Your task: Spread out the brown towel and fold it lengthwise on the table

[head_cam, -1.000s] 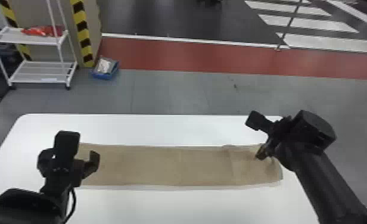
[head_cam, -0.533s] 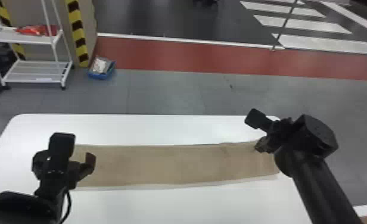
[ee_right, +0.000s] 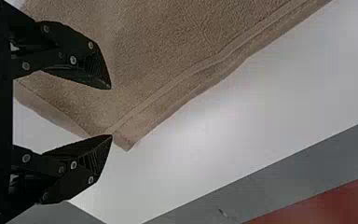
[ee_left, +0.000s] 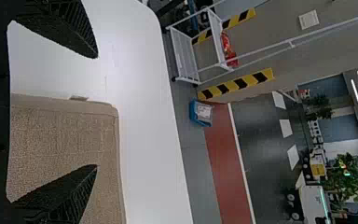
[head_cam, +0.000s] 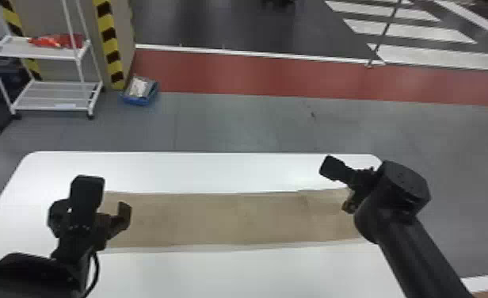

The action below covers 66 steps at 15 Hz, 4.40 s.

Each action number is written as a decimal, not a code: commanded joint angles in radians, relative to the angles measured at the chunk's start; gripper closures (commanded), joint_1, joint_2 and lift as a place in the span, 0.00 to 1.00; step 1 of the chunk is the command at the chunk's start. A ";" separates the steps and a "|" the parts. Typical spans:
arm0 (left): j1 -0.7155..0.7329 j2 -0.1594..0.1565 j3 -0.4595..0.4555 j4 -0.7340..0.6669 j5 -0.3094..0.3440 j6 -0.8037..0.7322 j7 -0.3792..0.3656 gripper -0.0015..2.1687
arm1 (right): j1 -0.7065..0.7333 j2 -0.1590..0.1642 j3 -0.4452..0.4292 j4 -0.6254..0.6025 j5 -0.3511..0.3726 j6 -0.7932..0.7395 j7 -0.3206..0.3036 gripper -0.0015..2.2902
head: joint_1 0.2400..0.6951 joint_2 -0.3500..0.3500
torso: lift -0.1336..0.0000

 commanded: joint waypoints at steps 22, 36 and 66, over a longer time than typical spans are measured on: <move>-0.038 0.000 0.014 0.126 0.090 -0.123 -0.056 0.12 | 0.263 0.002 -0.533 -0.274 -0.989 0.140 -0.321 0.20 | 1.00 0.05 | 1.00; -0.097 0.028 0.046 0.195 0.057 0.175 -0.029 0.43 | 0.295 0.010 -0.501 -0.352 -0.980 0.122 -0.307 0.20 | 1.00 0.16 | 1.00; -0.080 0.027 0.098 0.084 0.155 0.322 -0.113 0.64 | 0.287 0.008 -0.487 -0.352 -0.955 0.012 -0.315 0.20 | 1.00 0.13 | 1.00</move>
